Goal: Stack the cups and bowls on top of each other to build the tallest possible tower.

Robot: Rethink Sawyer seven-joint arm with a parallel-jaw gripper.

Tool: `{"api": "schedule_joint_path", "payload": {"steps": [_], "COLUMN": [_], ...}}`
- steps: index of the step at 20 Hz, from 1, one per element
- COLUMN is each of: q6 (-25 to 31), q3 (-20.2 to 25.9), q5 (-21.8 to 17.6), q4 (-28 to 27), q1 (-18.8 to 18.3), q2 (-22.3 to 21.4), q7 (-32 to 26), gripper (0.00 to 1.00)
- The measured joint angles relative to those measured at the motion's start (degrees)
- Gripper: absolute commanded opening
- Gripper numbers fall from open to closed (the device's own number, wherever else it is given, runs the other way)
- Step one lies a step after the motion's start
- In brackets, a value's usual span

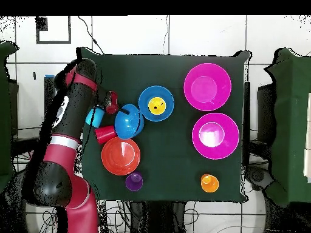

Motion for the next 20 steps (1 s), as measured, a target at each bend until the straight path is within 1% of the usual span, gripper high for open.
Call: {"api": "schedule_joint_path", "payload": {"steps": [14,20], "q6": [0.79,2.17], "q3": [0.16,5.05], "q5": [1.31,2.57], "q4": [0.0,-0.27], "q1": [-1.23,-2.7], "q2": [0.08,-1.14], "q7": [0.0,-0.11], "gripper": [0.0,0.0]}}
